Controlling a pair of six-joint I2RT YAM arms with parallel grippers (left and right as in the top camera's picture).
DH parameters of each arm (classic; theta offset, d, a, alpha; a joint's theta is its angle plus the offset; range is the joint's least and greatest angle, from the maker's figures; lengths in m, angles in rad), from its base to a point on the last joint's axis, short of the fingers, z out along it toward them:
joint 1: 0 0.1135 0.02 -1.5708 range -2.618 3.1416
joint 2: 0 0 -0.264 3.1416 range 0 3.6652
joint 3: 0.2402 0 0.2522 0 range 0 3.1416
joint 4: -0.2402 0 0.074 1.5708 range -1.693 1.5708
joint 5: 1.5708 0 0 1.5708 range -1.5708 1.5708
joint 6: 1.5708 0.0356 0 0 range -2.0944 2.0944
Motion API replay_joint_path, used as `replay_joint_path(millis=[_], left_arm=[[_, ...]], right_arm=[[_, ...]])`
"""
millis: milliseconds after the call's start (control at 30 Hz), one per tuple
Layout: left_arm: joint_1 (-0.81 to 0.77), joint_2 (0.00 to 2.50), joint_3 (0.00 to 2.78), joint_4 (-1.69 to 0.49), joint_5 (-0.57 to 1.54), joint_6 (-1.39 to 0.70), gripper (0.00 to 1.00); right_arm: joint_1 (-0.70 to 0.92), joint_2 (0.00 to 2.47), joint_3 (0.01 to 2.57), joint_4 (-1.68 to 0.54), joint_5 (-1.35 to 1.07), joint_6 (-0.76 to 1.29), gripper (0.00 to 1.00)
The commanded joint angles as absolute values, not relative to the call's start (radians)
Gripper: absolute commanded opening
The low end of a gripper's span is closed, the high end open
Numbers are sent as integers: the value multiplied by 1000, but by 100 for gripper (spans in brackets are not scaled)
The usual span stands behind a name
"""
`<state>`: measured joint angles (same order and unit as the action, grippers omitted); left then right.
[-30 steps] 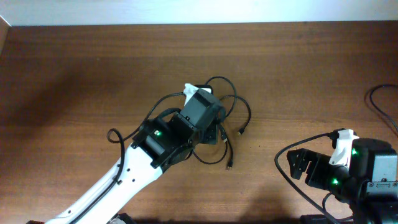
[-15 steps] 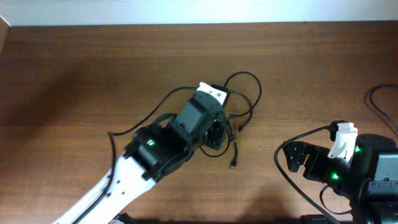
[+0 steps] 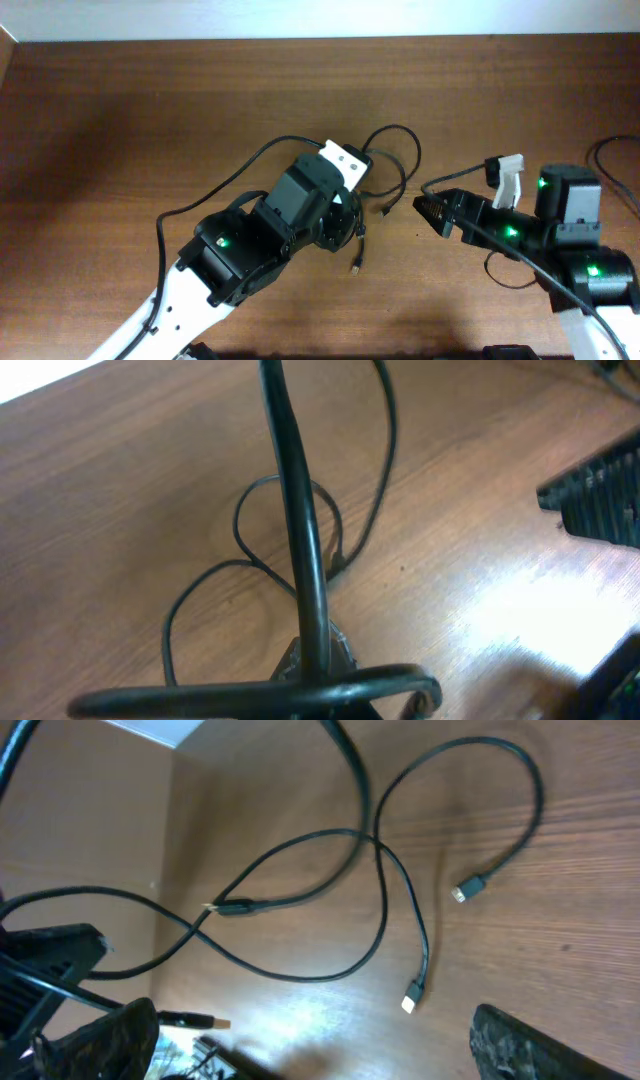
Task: Untangle cables
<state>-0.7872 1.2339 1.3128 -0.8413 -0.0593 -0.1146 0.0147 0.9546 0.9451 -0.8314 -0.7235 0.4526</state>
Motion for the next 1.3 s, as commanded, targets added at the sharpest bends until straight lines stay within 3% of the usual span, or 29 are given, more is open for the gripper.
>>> replay_joint_path(millis=[0, 100, 133, 167, 200, 233, 267, 300, 367, 467, 533, 567, 667, 733, 800, 833, 967, 1033, 1167, 1267], left_arm=[[-789, 1218, 1325, -860, 95, 102, 0], [-789, 1218, 1325, -881, 205, 219, 0], [-789, 1218, 1325, -879, 241, 220, 0], [-789, 1218, 1325, -876, 252, 220, 0], [-789, 1218, 1325, -873, 259, 219, 0], [-789, 1218, 1325, -872, 259, 220, 0], [-789, 1218, 1325, -873, 244, 219, 0], [-789, 1218, 1325, -873, 203, 219, 8], [-789, 1218, 1325, -873, 113, 218, 37], [-789, 1230, 1325, -873, 47, 218, 38], [-789, 1272, 1325, -873, 40, 218, 43], [-789, 1303, 1325, -870, 40, 210, 51], [-789, 1407, 1325, -810, 40, 173, 59], [-789, 1479, 1325, -783, 36, 173, 72], [-789, 1552, 1325, -772, 36, 173, 95], [-789, 1574, 1325, -771, 36, 173, 99], [-789, 1639, 1325, -707, 37, 172, 99], [-789, 1682, 1325, -611, 50, 45, 99], [-789, 1751, 1325, -515, 324, 7, 99], [-789, 1782, 1325, -505, 336, 7, 99]], right_arm=[[21, 1012, 941, -733, -770, 389, 99], [22, 1052, 941, -594, -640, 295, 100], [22, 1063, 941, -580, -609, 260, 97], [22, 1070, 941, -580, -588, 259, 88], [21, 1082, 941, -580, -569, 258, 45], [21, 1090, 941, -579, -557, 258, 18], [19, 1090, 942, -579, -554, 258, 4], [19, 1080, 951, -579, -551, 258, 4], [19, 1036, 989, -580, -509, 258, 4], [19, 954, 1052, -616, -392, 259, 4], [19, 895, 1066, -649, -291, 262, 4], [19, 864, 1066, -658, -300, 262, 4], [19, 776, 1070, -658, -313, 262, 4], [19, 721, 1083, -659, -297, 262, 4], [19, 676, 1110, -687, -205, 271, 4], [19, 662, 1127, -707, -154, 271, 4], [19, 628, 1217, -768, -46, 302, 4], [19, 628, 1277, -776, -44, 330, 4], [19, 628, 1293, -791, -44, 375, 4], [19, 629, 1293, -838, 21, 375, 4]])
